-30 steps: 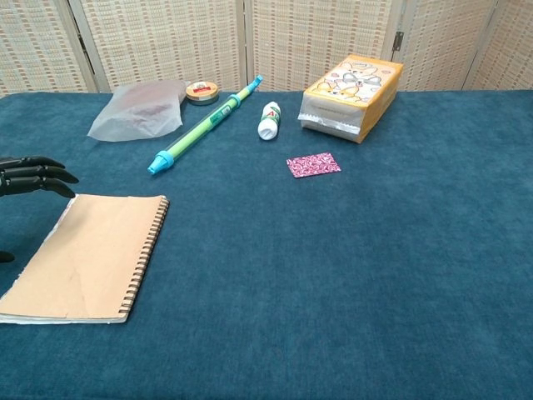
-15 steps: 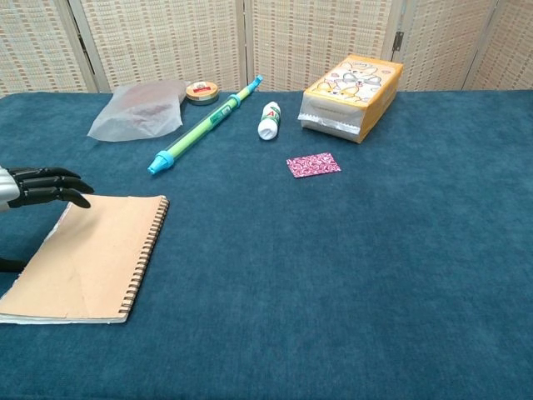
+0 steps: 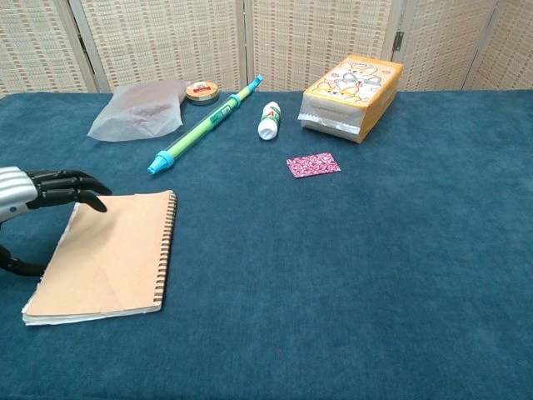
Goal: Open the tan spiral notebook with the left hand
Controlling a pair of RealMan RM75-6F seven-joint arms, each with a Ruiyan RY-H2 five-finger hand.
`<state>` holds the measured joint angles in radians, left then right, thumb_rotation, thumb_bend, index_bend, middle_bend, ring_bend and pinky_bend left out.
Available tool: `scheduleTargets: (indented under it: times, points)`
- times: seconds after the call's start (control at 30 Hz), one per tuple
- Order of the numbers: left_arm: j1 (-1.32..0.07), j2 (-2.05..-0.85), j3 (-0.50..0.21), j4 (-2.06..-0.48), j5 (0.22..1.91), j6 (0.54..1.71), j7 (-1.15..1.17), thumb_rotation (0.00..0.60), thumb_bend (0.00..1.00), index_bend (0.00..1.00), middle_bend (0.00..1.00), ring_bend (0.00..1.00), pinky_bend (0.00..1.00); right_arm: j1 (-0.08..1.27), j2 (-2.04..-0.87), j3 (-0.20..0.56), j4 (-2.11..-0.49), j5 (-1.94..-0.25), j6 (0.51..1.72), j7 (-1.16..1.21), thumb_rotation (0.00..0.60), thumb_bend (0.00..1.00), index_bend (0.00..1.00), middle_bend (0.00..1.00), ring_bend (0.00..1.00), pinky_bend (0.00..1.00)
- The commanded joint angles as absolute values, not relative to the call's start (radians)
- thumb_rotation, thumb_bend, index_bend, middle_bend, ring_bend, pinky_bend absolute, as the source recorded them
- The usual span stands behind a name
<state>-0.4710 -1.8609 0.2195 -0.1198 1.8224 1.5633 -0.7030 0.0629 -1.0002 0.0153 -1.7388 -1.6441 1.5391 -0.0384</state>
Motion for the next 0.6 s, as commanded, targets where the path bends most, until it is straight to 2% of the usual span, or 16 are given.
scheduleTargets:
  times: [0.03,0.13,0.4,0.6]
  points:
    - [-0.472,-1.87,0.215,-0.117,1.814,1.562,-0.713,0.6,0.15,0.26,0.17,0.14,0.26,0.062,-1.0,0.016,-1.74,-1.644,1.54,-0.04,0.6,0.13,0.17,0.17,0.13,0.22]
    - [-0.473,-1.877,0.216,-0.114,1.811,1.553,-0.715,0.6,0.17,0.27,0.18,0.14,0.26,0.061,-1.001,0.017,-1.741,-1.642,1.542,-0.041,0.6,0.13,0.17,0.17,0.13,0.22]
    - [-0.476,-1.897,0.203,-0.115,1.789,1.551,-0.736,0.6,0.37,0.29,0.19,0.14,0.26,0.058,-1.001,0.019,-1.743,-1.641,1.545,-0.043,0.6,0.12,0.17,0.17,0.13,0.22]
    - [-0.483,-1.905,0.2,-0.119,1.782,1.557,-0.75,0.6,0.4,0.29,0.19,0.14,0.26,0.056,-1.002,0.02,-1.74,-1.64,1.548,-0.039,0.6,0.12,0.17,0.17,0.13,0.22]
